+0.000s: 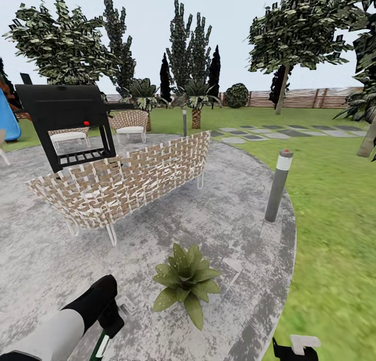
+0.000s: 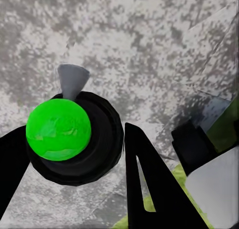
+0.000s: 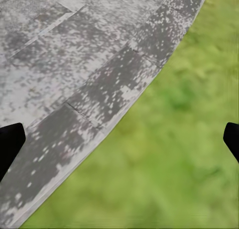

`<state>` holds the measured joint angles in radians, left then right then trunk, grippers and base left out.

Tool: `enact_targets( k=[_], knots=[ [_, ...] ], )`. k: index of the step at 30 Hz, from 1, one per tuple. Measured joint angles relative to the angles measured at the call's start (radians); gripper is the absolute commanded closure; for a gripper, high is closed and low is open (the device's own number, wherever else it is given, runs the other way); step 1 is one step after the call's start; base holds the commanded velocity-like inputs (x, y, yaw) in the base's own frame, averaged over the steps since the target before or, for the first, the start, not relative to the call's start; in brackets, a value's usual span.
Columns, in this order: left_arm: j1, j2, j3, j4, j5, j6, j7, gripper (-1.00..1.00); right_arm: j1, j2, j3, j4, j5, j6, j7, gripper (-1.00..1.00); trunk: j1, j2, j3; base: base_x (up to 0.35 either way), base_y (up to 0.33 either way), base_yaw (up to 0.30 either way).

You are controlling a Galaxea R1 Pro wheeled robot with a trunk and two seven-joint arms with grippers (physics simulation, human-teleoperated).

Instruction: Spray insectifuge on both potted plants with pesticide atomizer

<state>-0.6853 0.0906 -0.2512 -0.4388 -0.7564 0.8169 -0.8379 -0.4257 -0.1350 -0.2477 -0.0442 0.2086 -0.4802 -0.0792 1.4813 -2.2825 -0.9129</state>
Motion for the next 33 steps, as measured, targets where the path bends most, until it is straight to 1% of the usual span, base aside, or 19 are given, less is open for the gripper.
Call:
enact_targets(
  k=[1, 4, 8, 17, 22, 28, 31, 33],
  knots=[
    [0.001, -0.006, 0.000, -0.006, 0.000, 0.000, 0.001, 1.00, 0.000, 0.000, 0.000, 0.000, 0.000, 0.000, 0.000, -1.00, 0.000, 0.000, 0.000, 0.000, 0.000, 0.270],
    [0.009, -0.006, 0.000, -0.035, -0.002, 0.000, 0.001, 1.00, 0.000, 0.000, 0.000, -0.001, 0.000, 0.000, 0.001, -1.00, 0.000, 0.000, 0.000, 0.000, 0.000, 0.120],
    [0.009, -0.006, 0.001, -0.043, -0.001, 0.002, 0.001, 1.00, 0.000, 0.000, 0.000, -0.002, 0.000, 0.000, 0.001, -1.00, 0.000, 0.000, 0.000, 0.040, -0.019, 0.012],
    [0.010, -0.007, 0.007, -0.044, 0.000, 0.001, 0.002, 1.00, 0.000, 0.000, 0.000, -0.002, 0.000, 0.000, 0.001, -1.00, 0.000, 0.000, 0.000, 0.190, -0.178, 0.000],
    [0.012, -0.007, 0.008, -0.044, 0.000, 0.001, 0.001, 1.00, 0.000, 0.000, 0.000, -0.002, 0.000, 0.000, 0.001, -1.00, 0.000, 0.000, 0.000, -0.190, -0.202, 0.000],
    [0.001, -0.008, 0.002, -0.047, 0.001, 0.003, -0.002, 1.00, 0.000, 0.000, 0.000, -0.002, 0.000, 0.000, 0.001, -1.00, 0.000, 0.000, 0.000, -0.078, -0.044, 0.006],
    [-0.005, -0.007, 0.002, -0.133, 0.003, 0.010, -0.005, 1.00, 0.000, 0.000, 0.000, -0.002, 0.000, 0.000, 0.001, -1.00, 0.000, 0.000, 0.000, -0.003, -0.002, 0.147],
    [-0.005, -0.008, 0.002, -0.166, 0.002, 0.030, -0.006, 1.00, 0.000, 0.000, 0.000, -0.002, 0.000, 0.000, 0.001, -1.00, 0.000, 0.000, 0.000, -0.001, 0.000, 0.251]
  ],
)
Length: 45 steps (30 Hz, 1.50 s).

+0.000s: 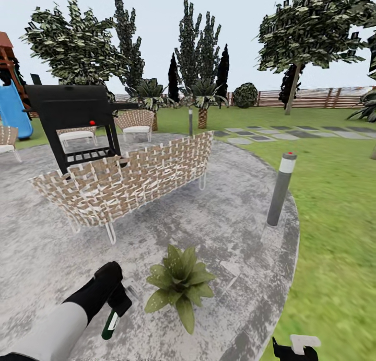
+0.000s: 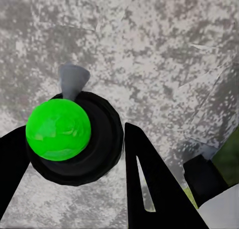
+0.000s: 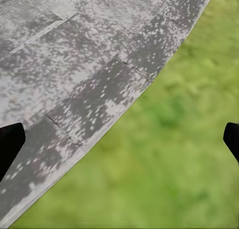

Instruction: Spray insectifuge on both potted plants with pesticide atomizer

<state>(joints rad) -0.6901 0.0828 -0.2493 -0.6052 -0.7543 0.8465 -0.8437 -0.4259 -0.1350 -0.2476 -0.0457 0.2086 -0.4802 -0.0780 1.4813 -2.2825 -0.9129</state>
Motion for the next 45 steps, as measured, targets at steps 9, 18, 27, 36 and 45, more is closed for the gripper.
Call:
enact_targets(
  k=[9, 18, 27, 36, 45],
  knots=[
    [0.015, 0.001, -0.006, 0.000, -0.005, 0.027, 0.000, 1.00, 0.000, 0.000, 0.000, 0.000, 0.000, 0.000, 0.000, -1.00, 0.000, 0.000, 0.000, 0.000, 0.000, 0.230],
    [0.016, 0.009, -0.003, 0.003, -0.007, 0.023, 0.006, 1.00, 0.000, 0.000, 0.000, 0.000, 0.000, 0.000, 0.000, -1.00, 0.000, 0.000, 0.000, 0.040, -0.193, 0.010],
    [0.056, 0.013, 0.006, 0.001, 0.099, 0.014, 0.009, 1.00, 0.000, 0.002, 0.001, 0.000, 0.000, 0.000, 0.000, -1.00, 0.000, 0.000, 0.000, -0.209, -0.179, 0.058],
    [0.058, 0.006, 0.041, -0.008, 0.131, 0.005, 0.086, 1.00, 0.000, 0.002, 0.000, 0.000, 0.000, 0.000, -0.001, -1.00, 0.000, 0.000, 0.000, -0.245, -0.172, 0.270],
    [0.080, 0.005, 0.060, -0.008, 0.133, 0.000, 0.128, 1.00, 0.000, 0.000, 0.000, 0.001, 0.000, -0.001, 0.000, -1.00, 0.000, 0.000, 0.000, -0.231, -0.158, 0.044]
  ],
)
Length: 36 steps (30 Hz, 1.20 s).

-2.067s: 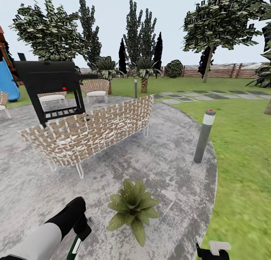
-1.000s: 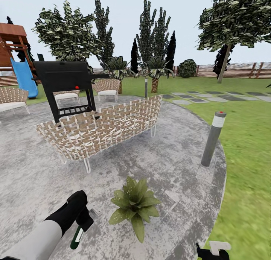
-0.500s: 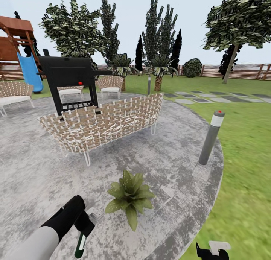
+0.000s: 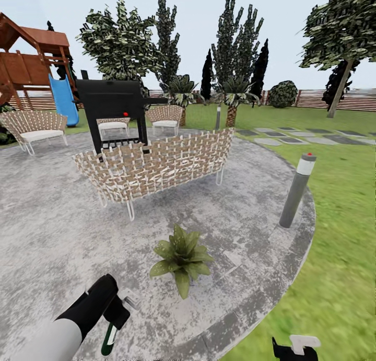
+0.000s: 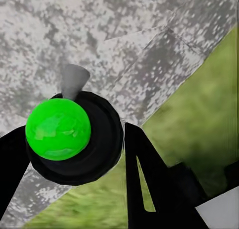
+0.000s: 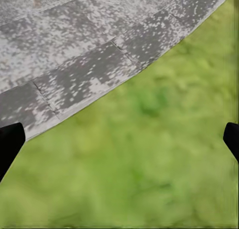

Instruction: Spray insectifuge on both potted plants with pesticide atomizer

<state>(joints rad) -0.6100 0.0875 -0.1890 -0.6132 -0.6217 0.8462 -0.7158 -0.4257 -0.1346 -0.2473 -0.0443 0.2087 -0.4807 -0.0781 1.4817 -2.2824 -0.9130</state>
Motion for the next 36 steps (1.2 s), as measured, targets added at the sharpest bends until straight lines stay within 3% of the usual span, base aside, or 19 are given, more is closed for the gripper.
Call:
enact_targets(
  k=[3, 6, 9, 12, 16, 25, 36],
  knots=[
    [0.002, -0.002, 0.041, -0.007, 0.001, -0.007, 0.003, 1.00, 0.000, 0.000, 0.000, 0.000, 0.000, 0.000, 0.000, -1.00, 0.000, 0.000, 0.000, -0.141, -0.087, 0.000],
    [0.003, -0.006, 0.053, -0.047, 0.001, -0.023, 0.004, 1.00, 0.000, 0.000, 0.001, 0.000, 0.000, 0.001, 0.000, -1.00, 0.000, 0.000, 0.000, -0.028, -0.016, 0.000],
    [0.003, -0.004, 0.055, -0.115, -0.001, -0.024, 0.005, 1.00, 0.000, 0.001, 0.001, 0.001, 0.000, 0.001, 0.000, -1.00, 0.000, 0.000, 0.000, -0.006, -0.003, 0.000],
    [0.004, -0.011, 0.051, -0.132, 0.002, -0.026, 0.005, 1.00, 0.000, 0.001, 0.000, 0.001, 0.000, 0.001, 0.000, -1.00, 0.000, 0.000, 0.000, -0.001, 0.000, 0.000],
    [0.004, -0.030, 0.047, -0.136, -0.009, -0.027, 0.007, 1.00, 0.000, 0.001, 0.001, 0.000, 0.000, 0.001, 0.000, -1.00, 0.000, 0.000, 0.000, 0.008, 0.000, 0.000],
    [0.005, -0.036, 0.042, -0.137, -0.011, -0.030, 0.008, 1.00, 0.000, 0.001, 0.001, 0.000, 0.000, 0.000, -0.001, -1.00, -0.001, 0.000, 0.000, 0.232, -0.078, 0.000],
    [0.005, -0.035, 0.040, -0.138, -0.012, -0.030, 0.009, 1.00, 0.000, 0.005, 0.002, 0.001, 0.000, 0.000, 0.000, -1.00, 0.000, 0.000, 0.000, -0.087, -0.265, 0.037]
  ],
)
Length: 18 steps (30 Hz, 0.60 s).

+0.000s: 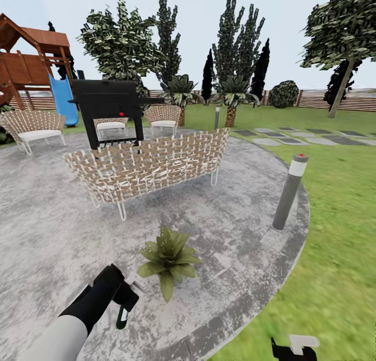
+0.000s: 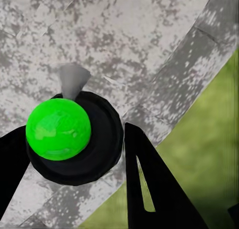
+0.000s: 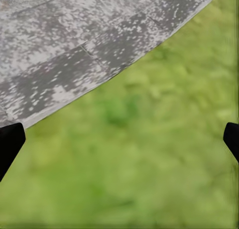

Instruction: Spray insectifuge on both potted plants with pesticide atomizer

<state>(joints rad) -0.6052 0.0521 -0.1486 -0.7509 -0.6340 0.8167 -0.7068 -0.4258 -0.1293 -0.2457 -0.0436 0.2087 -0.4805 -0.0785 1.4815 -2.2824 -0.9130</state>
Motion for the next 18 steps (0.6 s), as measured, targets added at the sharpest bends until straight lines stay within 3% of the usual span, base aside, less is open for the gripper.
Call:
enact_targets(
  k=[12, 18],
  knots=[
    [0.000, 0.001, 0.000, 0.000, 0.000, 0.001, 0.000, 1.00, 0.000, 0.000, 0.000, 0.001, 0.000, 0.000, 0.000, -1.00, 0.000, 0.000, 0.000, -0.050, -0.219, 0.266],
    [0.000, 0.000, 0.001, 0.000, 0.000, 0.001, 0.000, 1.00, 0.000, 0.000, 0.000, 0.001, 0.000, 0.000, 0.000, -1.00, -0.001, 0.000, 0.000, 0.157, -0.123, 0.277]
  ],
)
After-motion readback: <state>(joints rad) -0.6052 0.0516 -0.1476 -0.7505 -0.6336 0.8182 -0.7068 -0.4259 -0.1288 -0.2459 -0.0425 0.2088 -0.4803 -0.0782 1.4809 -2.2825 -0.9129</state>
